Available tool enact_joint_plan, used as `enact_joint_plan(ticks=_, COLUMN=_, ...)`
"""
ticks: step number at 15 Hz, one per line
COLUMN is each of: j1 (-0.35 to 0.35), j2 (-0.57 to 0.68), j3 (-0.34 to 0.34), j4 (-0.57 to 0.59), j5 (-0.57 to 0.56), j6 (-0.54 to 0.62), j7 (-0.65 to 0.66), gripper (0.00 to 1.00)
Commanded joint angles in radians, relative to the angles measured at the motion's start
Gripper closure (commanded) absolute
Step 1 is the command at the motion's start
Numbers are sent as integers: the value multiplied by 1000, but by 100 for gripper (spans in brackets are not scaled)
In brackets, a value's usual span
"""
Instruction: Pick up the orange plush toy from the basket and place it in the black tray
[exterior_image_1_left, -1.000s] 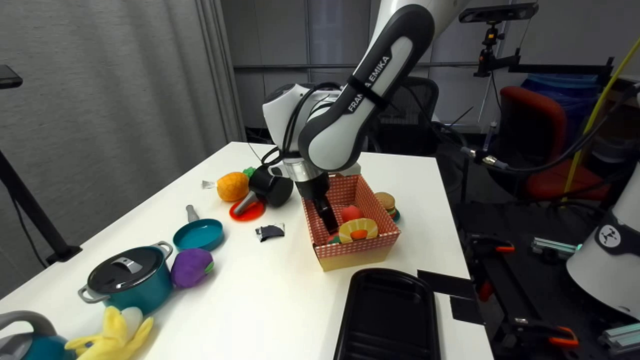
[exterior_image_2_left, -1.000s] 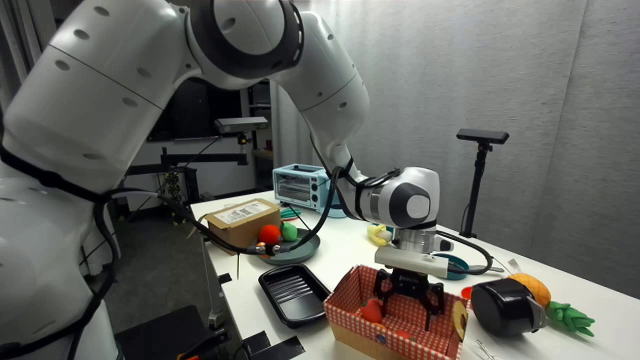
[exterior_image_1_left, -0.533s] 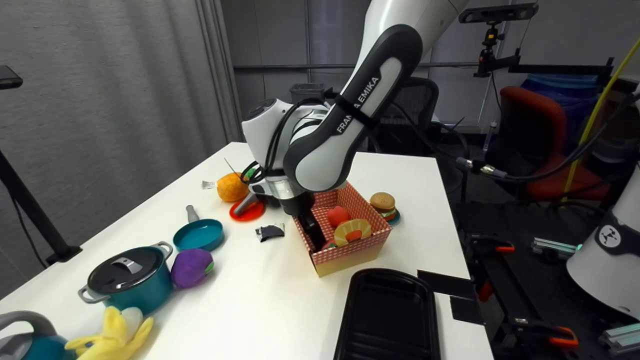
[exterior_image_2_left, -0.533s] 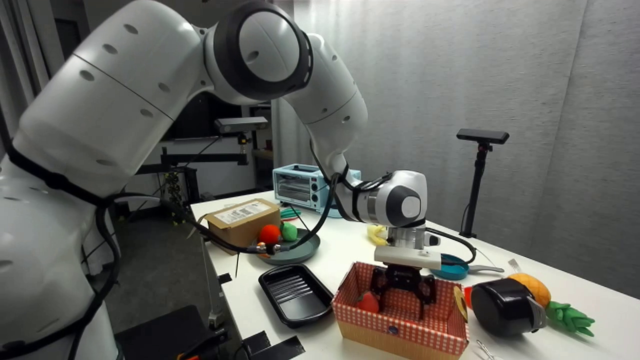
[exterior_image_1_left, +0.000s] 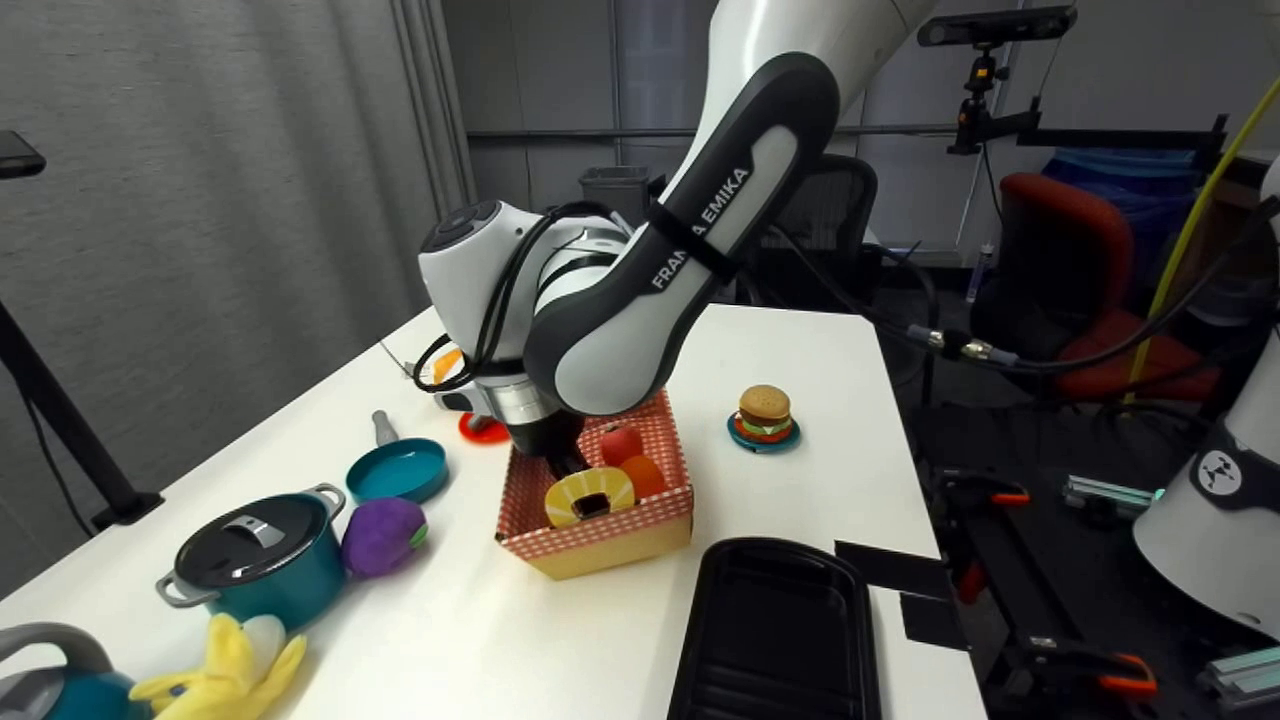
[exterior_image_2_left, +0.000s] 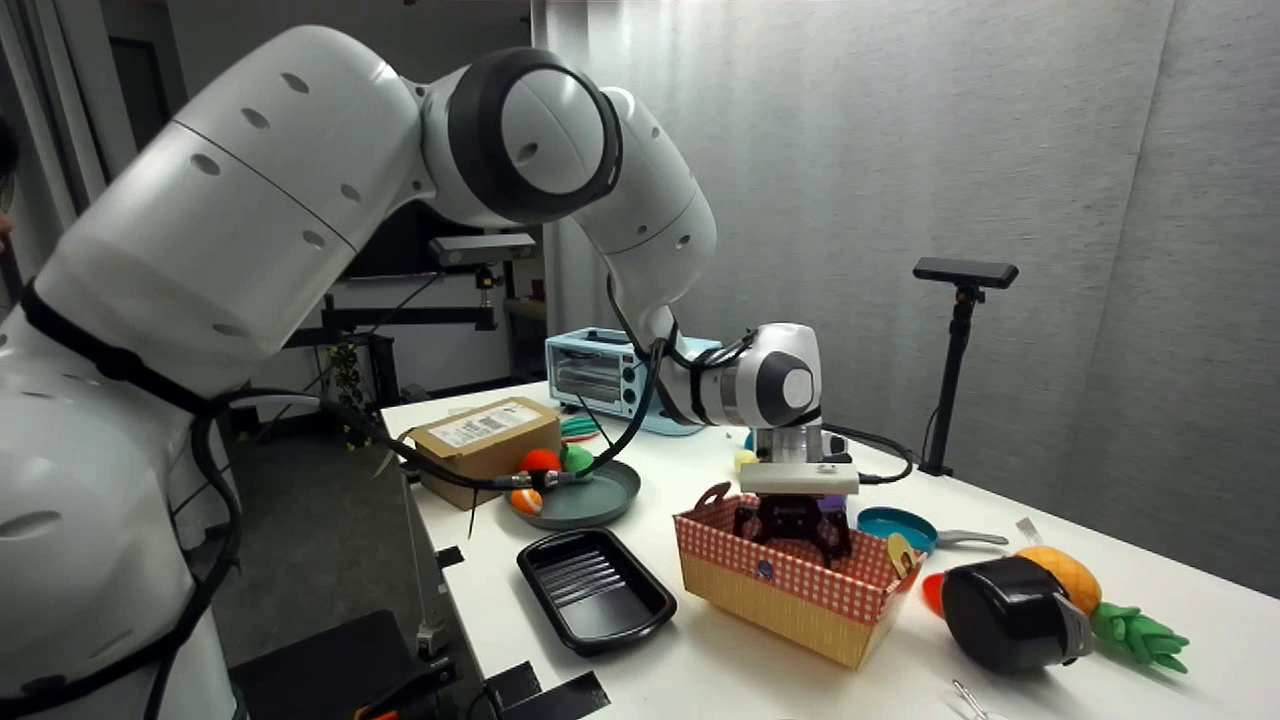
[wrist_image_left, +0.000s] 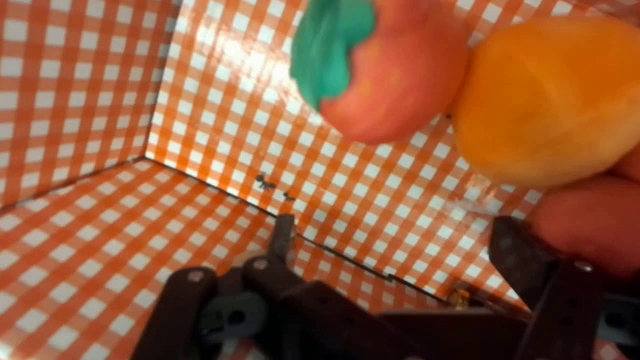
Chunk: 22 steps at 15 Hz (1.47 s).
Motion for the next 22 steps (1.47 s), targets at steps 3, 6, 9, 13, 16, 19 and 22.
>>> enact_joint_plan(ticks=3, j1=36, j2=39, j3=27, j4=54, j5=-45, j6=21, j7=-17, gripper=0)
enact_joint_plan(ticks=6, j1=35, j2=32, j3=39, j4=49, j5=-40, j6=19, j7=-23, gripper=1)
enact_joint_plan(ticks=9, j1=34, j2=15, j3=53, j4=31, j5=-28, j6=22, j7=-27, gripper=2)
enact_joint_plan(ticks=13, j1=33, j2=-18, j3=85, j4=-7, j5=-12, j6=27, j7=-39, gripper=3)
enact_joint_plan(ticks=16, j1=36, j2=-38, j3=113, j4=-34, j5=-7, j6=33, j7=-55, gripper=3)
enact_joint_plan(ticks=19, j1=42, j2=-36, j3=169, j4=-26, j5=28, j6=25, j7=-71, gripper=3)
enact_joint_plan(ticks=22, j1=57, j2=-27, j3=209, j4=-19, j5=58, j6=23, j7=-77, gripper=3)
